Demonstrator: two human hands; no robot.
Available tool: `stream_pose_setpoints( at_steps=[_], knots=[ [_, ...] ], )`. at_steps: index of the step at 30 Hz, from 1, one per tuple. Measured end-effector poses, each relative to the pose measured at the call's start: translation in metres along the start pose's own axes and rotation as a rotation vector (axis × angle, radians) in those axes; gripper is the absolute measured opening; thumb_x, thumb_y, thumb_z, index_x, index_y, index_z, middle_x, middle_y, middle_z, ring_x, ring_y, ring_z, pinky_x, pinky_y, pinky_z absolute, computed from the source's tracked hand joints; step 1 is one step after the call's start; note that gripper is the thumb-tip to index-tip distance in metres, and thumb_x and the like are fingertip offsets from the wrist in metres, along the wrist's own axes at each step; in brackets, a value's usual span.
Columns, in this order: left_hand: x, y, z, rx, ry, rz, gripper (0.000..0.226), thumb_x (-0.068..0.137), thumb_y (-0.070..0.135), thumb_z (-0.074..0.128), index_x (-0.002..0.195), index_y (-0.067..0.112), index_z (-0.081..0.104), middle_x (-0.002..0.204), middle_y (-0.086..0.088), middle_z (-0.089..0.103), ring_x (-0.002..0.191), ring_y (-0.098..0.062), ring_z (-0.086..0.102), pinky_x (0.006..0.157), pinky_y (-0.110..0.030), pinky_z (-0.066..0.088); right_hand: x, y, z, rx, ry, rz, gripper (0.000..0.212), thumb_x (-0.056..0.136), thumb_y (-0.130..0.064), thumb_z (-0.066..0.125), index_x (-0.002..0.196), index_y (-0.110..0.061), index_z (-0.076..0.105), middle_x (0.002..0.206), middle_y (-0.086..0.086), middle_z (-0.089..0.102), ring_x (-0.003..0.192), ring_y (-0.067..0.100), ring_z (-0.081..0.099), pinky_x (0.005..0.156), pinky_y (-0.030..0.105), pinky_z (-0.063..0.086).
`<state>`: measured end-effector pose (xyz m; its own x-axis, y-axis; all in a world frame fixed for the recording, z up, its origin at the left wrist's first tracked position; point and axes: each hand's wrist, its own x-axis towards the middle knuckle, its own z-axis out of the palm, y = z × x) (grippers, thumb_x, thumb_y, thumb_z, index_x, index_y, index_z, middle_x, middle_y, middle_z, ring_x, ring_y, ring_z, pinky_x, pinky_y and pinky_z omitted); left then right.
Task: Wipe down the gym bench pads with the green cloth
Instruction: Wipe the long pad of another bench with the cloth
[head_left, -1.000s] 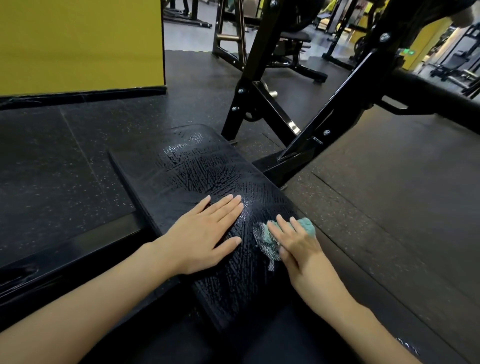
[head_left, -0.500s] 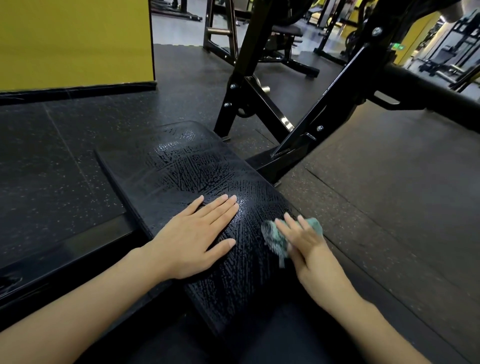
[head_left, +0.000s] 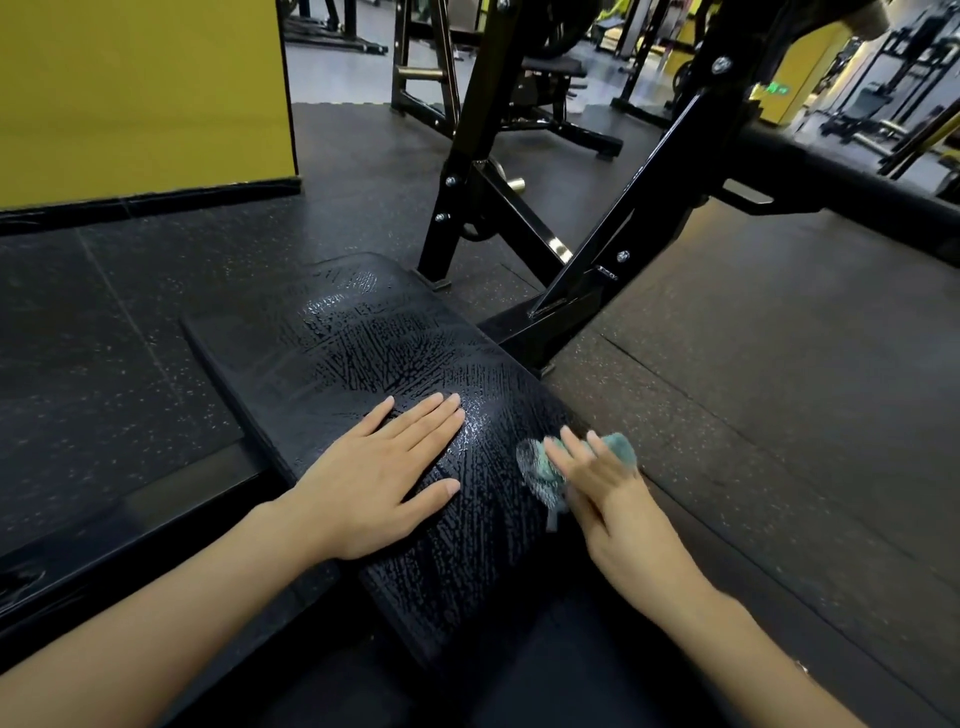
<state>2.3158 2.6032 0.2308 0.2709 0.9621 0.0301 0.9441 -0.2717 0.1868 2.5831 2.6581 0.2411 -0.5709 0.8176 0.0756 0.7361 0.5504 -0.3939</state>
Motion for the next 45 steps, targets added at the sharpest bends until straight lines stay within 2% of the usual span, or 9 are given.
stream_pose_setpoints(
  at_steps=[6,9,14,22,26,30,36,40,45],
  knots=[
    [0.0,0.001,0.001,0.001,0.006,-0.004,0.088,0.077,0.074,-0.026,0.154,0.031,-0.02,0.159,0.018,-0.027,0.142,0.004,-0.031,0.118,-0.032,-0.021,-0.058,-0.005,-0.004,0.066,-0.03,0.07,0.046,0.094,-0.037,0.027,0.135,-0.06,0.023,0.15,-0.038,0.013,0.142,-0.014,-0.008,0.123,0.034,0.007],
    [0.001,0.001,0.002,-0.032,0.027,0.009,0.09,0.079,0.077,-0.023,0.155,0.03,-0.013,0.161,0.016,-0.02,0.145,0.004,-0.026,0.119,-0.032,-0.019,-0.05,-0.005,-0.003,0.068,-0.039,0.085,0.045,0.095,-0.039,0.025,0.136,-0.06,0.025,0.151,-0.037,0.013,0.144,-0.011,-0.006,0.123,0.038,0.008],
    [0.002,0.0,0.005,-0.047,0.04,0.011,0.09,0.083,0.079,-0.018,0.156,0.029,-0.007,0.163,0.016,-0.015,0.146,0.005,-0.022,0.119,-0.033,-0.016,-0.007,-0.005,-0.003,0.022,-0.046,0.099,0.044,0.105,-0.029,0.03,0.148,-0.039,0.034,0.158,-0.019,0.02,0.15,0.008,0.005,0.123,0.042,0.006],
    [0.003,-0.002,0.004,-0.033,0.036,0.008,0.091,0.083,0.081,-0.015,0.157,0.029,-0.004,0.163,0.015,-0.011,0.146,0.005,-0.02,0.12,-0.032,-0.015,0.025,-0.006,-0.003,-0.026,-0.084,0.14,0.049,0.106,-0.018,0.029,0.152,-0.033,0.027,0.163,-0.008,0.016,0.151,0.015,0.002,0.122,0.046,0.008],
    [0.002,-0.002,0.001,-0.016,0.009,0.005,0.094,0.078,0.082,-0.021,0.156,0.03,-0.009,0.162,0.017,-0.017,0.144,0.006,-0.024,0.12,-0.032,-0.016,0.007,-0.009,-0.006,0.025,-0.063,0.137,0.049,0.106,-0.018,0.035,0.151,-0.034,0.029,0.161,-0.012,0.017,0.151,0.013,0.002,0.122,0.046,0.008],
    [0.003,-0.002,0.0,0.005,-0.012,0.004,0.096,0.073,0.082,-0.026,0.154,0.031,-0.014,0.16,0.019,-0.023,0.142,0.007,-0.029,0.12,-0.033,-0.016,-0.03,-0.01,-0.01,0.012,-0.045,0.133,0.048,0.102,-0.036,0.023,0.15,-0.04,0.027,0.157,-0.022,0.013,0.15,0.006,0.002,0.122,0.042,0.009],
    [0.001,-0.004,0.004,-0.006,0.02,0.027,0.09,0.08,0.08,-0.019,0.155,0.03,-0.012,0.16,0.019,-0.021,0.144,0.005,-0.026,0.12,-0.033,-0.015,-0.076,-0.015,-0.017,-0.045,-0.11,0.179,0.045,0.097,-0.04,0.013,0.137,-0.059,0.009,0.149,-0.038,-0.005,0.139,-0.012,-0.019,0.121,0.027,-0.003],
    [-0.001,-0.008,0.007,-0.009,0.075,0.052,0.078,0.095,0.073,-0.002,0.158,0.027,-0.001,0.164,0.014,-0.007,0.148,0.002,-0.016,0.12,-0.033,-0.009,-0.049,-0.011,-0.017,0.021,-0.055,0.198,0.046,0.106,-0.027,0.031,0.146,-0.048,0.023,0.155,-0.029,0.006,0.146,-0.004,-0.01,0.123,0.035,0.001],
    [-0.003,-0.008,0.009,0.045,0.113,0.074,0.07,0.103,0.061,0.02,0.159,0.021,0.013,0.166,0.007,0.01,0.153,-0.007,0.006,0.119,-0.039,0.007,-0.002,-0.006,-0.014,0.013,-0.041,0.274,0.046,0.108,-0.025,0.028,0.152,-0.038,0.026,0.161,-0.019,0.011,0.15,0.007,-0.005,0.12,0.041,0.0]
  ],
)
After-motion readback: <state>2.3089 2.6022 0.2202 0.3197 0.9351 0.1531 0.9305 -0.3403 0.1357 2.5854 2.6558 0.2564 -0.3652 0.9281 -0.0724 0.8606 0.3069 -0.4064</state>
